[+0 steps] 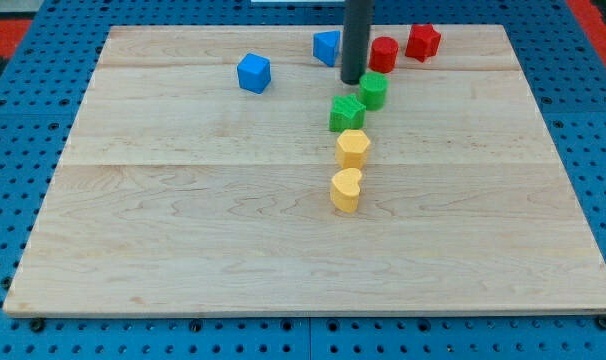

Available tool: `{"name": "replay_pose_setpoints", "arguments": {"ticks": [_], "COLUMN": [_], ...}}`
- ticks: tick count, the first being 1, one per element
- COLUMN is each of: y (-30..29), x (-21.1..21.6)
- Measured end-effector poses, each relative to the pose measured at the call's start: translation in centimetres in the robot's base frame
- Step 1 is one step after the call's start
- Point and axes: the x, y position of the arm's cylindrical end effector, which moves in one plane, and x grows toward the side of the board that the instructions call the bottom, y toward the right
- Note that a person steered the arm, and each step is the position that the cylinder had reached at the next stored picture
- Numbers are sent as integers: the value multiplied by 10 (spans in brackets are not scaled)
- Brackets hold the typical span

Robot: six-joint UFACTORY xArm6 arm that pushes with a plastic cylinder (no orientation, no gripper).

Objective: Slide the green circle to bottom right

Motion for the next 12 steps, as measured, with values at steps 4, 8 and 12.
{"name": "replay_pose_setpoints", "arguments": {"ticks": [4,8,12], "y": [74,76,137], "x": [81,138,192]}}
